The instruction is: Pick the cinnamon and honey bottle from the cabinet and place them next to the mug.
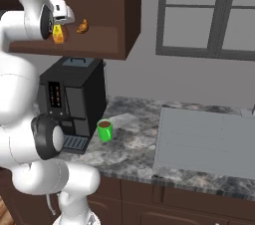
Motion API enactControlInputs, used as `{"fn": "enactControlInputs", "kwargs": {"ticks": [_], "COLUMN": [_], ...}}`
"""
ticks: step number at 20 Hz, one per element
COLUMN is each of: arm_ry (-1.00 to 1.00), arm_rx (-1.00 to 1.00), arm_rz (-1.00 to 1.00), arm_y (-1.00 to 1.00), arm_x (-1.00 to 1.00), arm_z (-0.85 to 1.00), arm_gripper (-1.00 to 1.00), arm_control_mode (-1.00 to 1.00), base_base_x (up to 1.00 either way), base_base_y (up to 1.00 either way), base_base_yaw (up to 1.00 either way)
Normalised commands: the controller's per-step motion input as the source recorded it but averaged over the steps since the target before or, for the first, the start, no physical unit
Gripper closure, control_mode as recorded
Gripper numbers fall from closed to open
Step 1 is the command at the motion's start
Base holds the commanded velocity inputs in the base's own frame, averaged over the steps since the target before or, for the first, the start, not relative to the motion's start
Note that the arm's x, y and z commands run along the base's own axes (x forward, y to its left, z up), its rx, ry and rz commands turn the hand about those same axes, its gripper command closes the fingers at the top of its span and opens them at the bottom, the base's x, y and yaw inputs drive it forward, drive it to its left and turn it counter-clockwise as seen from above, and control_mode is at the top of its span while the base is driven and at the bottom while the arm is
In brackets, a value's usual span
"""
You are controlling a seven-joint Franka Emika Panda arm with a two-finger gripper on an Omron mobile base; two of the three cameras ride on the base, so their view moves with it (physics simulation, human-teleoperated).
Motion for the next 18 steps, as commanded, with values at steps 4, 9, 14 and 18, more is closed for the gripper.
{"fn": "enactControlInputs", "kwargs": {"ticks": [4,9,14,18], "arm_ry": [0.0,0.01,0.04,0.05], "arm_rx": [0.0,0.0,0.0,0.0], "arm_rz": [0.0,0.0,0.0,0.0], "arm_y": [0.0,0.0,0.0,0.07], "arm_x": [0.24,0.19,0.12,0.01], "arm_z": [0.0,0.0,0.0,0.0], "arm_gripper": [-1.0,-1.0,-1.0,-1.0], "arm_control_mode": [-1.0,-1.0,-1.0,-1.0], "base_base_x": [0.0,0.0,0.0,0.0], "base_base_y": [0.0,0.0,0.0,0.0], "base_base_yaw": [0.0,0.0,0.0,0.0]}}
